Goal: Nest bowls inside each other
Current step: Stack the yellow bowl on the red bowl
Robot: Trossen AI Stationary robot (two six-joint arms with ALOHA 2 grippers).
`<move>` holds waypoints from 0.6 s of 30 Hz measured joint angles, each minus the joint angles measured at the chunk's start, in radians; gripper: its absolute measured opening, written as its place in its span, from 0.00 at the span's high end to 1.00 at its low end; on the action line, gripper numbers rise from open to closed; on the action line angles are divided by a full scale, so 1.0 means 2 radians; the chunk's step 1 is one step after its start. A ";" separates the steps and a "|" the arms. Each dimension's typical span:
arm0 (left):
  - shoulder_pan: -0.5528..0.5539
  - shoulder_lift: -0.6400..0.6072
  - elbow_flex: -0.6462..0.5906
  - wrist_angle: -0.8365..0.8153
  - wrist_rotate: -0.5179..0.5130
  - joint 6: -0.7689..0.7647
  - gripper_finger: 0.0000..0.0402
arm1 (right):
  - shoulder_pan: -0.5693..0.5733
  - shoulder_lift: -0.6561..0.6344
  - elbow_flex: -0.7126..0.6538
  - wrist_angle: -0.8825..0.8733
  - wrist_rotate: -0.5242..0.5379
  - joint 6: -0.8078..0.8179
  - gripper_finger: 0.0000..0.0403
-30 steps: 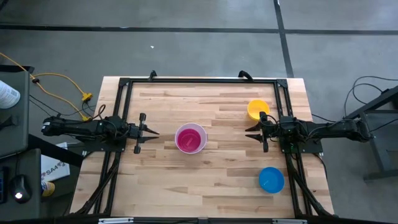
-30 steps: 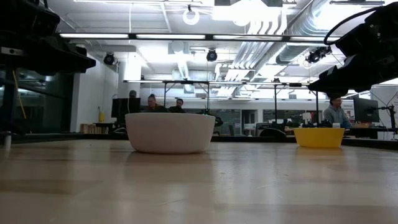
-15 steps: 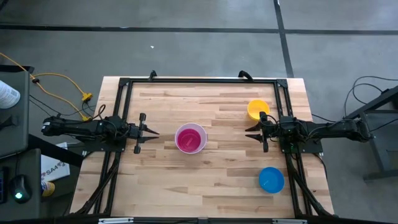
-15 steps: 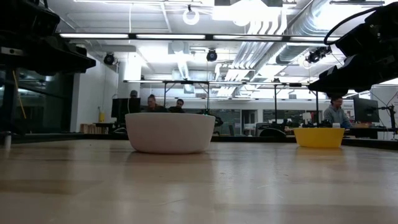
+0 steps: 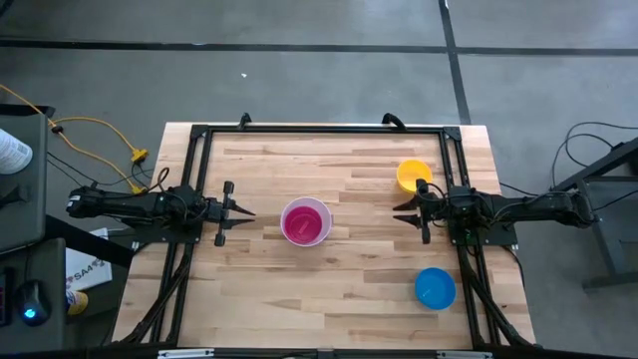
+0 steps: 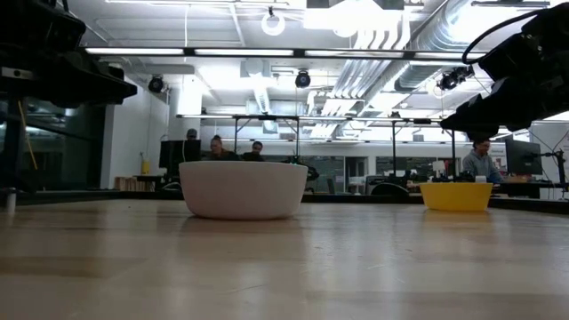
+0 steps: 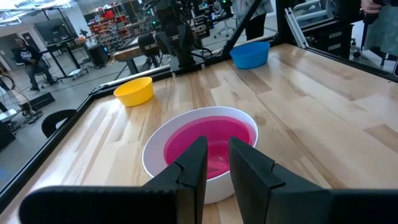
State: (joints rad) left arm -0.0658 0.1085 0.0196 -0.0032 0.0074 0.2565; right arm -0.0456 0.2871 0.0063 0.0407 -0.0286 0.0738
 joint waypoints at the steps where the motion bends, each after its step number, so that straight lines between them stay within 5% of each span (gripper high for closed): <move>1: 0.000 0.000 0.000 0.000 0.000 0.000 0.84 | 0.000 0.000 0.000 0.005 0.001 0.006 0.76; 9: 0.000 0.000 0.000 0.000 0.000 0.000 0.84 | 0.000 0.000 0.001 0.111 0.034 0.017 0.76; 18: 0.000 0.000 0.000 0.000 0.000 0.000 0.84 | -0.031 0.015 0.026 0.099 0.050 0.002 0.76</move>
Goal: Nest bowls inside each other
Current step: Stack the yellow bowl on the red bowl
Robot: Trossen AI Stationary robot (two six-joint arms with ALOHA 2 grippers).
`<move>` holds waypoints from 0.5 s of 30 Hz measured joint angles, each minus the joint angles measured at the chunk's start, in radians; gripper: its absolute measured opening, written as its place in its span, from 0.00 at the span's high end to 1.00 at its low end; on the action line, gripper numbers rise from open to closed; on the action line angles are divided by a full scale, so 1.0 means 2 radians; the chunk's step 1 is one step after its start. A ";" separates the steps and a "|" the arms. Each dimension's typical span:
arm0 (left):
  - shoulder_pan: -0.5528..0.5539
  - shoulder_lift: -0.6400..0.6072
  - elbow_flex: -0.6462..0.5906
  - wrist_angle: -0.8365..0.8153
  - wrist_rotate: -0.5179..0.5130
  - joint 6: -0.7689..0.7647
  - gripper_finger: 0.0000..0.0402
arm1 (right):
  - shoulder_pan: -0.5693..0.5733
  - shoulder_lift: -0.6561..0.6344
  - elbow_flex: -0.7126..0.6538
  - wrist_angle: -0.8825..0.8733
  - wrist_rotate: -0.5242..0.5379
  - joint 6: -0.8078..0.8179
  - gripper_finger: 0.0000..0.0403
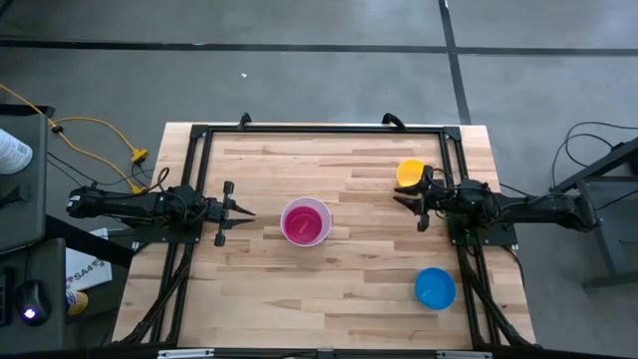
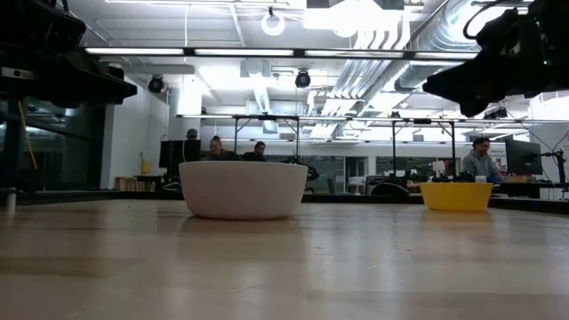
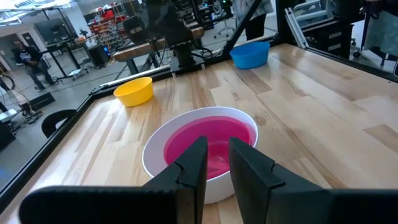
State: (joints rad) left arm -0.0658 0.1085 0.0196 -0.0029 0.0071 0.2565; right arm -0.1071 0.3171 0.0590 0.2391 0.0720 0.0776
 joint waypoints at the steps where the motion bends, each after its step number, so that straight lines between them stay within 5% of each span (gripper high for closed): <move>1: 0.000 0.000 0.000 0.000 0.000 0.000 0.84 | -0.004 0.005 0.005 0.000 -0.003 0.000 0.76; 15: 0.000 0.000 0.000 0.000 0.000 0.000 0.84 | -0.047 0.112 0.125 -0.072 -0.022 -0.028 0.76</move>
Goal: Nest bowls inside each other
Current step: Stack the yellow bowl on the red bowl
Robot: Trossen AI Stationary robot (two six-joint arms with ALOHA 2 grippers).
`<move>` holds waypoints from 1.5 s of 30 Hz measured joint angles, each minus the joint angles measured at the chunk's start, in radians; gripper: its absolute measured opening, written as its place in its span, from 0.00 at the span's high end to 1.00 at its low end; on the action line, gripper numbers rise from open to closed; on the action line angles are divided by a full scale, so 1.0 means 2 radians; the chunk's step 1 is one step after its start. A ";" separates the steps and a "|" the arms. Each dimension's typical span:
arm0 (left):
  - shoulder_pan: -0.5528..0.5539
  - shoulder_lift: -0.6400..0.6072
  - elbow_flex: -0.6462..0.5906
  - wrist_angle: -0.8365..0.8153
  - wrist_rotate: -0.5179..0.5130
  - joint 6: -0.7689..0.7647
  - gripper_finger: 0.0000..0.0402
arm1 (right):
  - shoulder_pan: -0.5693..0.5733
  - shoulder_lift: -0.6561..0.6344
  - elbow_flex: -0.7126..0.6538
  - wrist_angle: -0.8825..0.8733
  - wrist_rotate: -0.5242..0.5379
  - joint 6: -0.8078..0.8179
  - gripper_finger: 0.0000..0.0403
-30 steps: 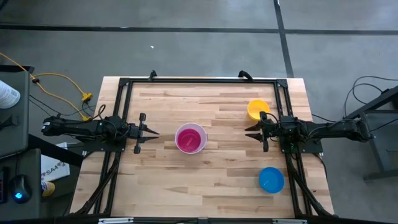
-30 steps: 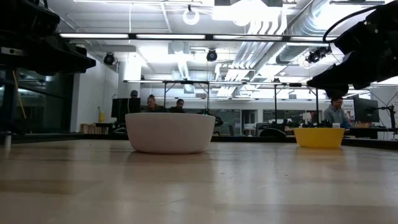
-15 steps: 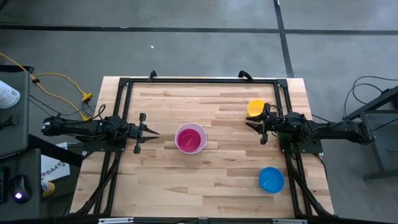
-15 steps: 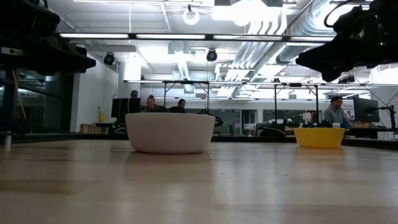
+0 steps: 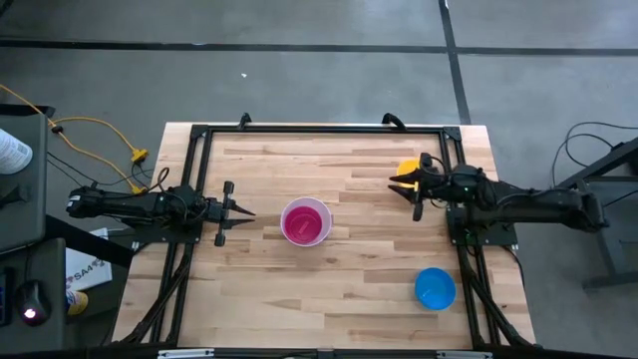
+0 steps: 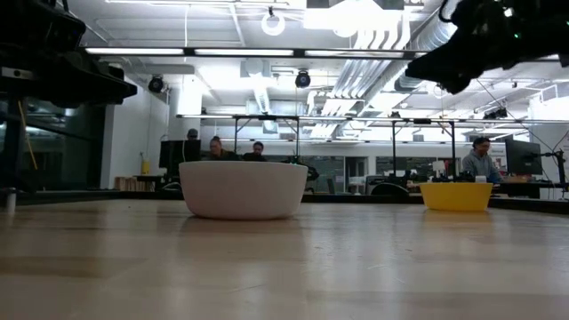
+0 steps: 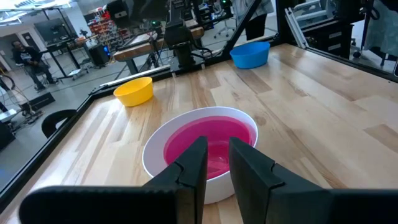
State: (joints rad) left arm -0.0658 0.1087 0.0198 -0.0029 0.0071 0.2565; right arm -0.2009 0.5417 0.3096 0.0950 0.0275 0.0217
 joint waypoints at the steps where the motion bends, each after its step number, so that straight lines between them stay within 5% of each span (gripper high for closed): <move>1: 0.000 0.000 0.000 0.000 0.000 0.000 0.84 | -0.003 0.008 0.010 -0.008 0.000 -0.001 0.76; 19: 0.000 0.000 0.000 0.000 0.000 0.000 0.84 | -0.047 0.082 0.098 -0.194 0.107 -0.009 0.76; 37: 0.000 0.000 0.000 0.000 0.000 0.000 0.84 | -0.096 0.142 0.099 -0.271 0.102 0.017 0.76; 45: 0.000 0.000 0.000 0.000 0.000 0.000 0.84 | -0.104 0.187 0.186 -0.374 0.100 0.018 0.76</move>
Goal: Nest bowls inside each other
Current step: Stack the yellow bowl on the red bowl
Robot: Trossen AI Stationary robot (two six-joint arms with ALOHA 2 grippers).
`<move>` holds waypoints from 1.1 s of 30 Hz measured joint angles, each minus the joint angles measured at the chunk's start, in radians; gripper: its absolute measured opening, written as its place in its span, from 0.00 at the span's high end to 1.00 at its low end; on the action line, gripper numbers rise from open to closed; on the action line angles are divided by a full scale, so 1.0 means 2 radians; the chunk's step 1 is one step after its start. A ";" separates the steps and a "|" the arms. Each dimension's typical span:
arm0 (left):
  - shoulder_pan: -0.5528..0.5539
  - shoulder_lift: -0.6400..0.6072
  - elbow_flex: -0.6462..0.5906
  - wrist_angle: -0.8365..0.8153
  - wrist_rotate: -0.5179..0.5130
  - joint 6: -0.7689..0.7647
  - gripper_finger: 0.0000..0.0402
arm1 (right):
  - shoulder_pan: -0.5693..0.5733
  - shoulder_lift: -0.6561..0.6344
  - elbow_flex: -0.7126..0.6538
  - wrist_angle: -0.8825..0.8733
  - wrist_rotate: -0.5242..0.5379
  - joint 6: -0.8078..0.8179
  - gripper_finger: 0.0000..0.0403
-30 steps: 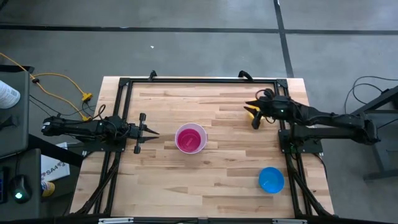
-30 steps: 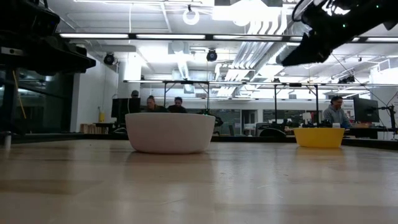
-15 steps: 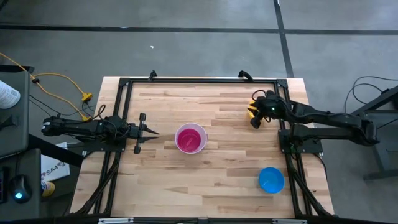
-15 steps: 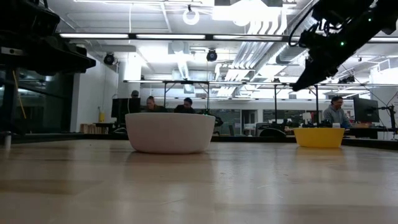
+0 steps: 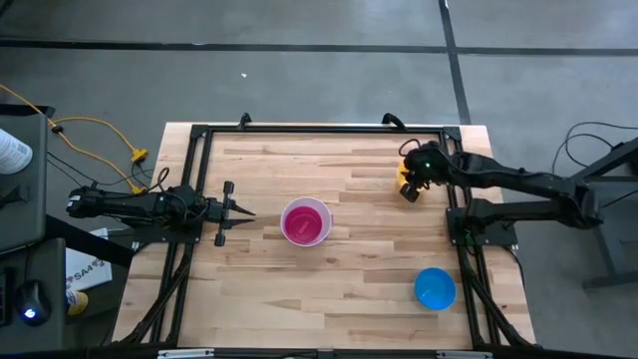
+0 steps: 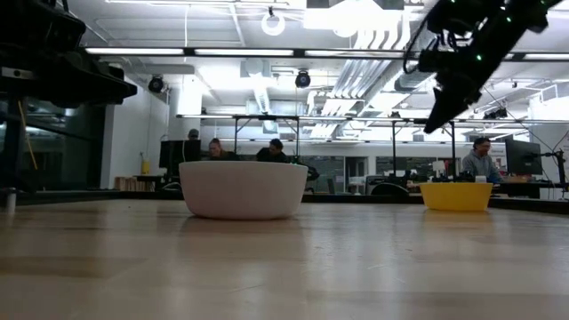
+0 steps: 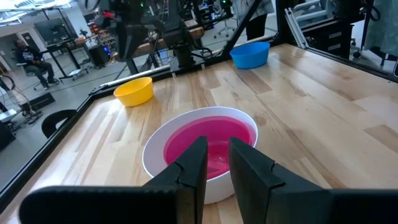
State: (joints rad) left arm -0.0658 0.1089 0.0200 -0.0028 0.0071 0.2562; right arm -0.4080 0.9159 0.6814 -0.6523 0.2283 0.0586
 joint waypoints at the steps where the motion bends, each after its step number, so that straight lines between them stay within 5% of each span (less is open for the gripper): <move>1: 0.000 0.000 0.000 0.000 0.000 0.000 0.84 | 0.000 0.006 0.011 -0.010 0.000 0.000 0.76; 12: 0.000 0.000 0.000 0.000 0.000 0.000 0.84 | 0.000 0.062 0.043 -0.109 -0.015 0.047 0.76; 24: 0.000 0.000 0.000 0.000 0.000 0.000 0.84 | 0.000 0.117 0.043 -0.137 -0.079 0.078 0.76; 33: 0.000 0.000 0.000 0.000 0.000 0.000 0.84 | 0.001 0.144 0.043 -0.143 -0.074 0.044 0.76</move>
State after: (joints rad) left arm -0.0658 0.1088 0.0200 -0.0028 0.0071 0.2563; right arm -0.4061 1.2037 0.7673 -0.9375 0.0807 0.1474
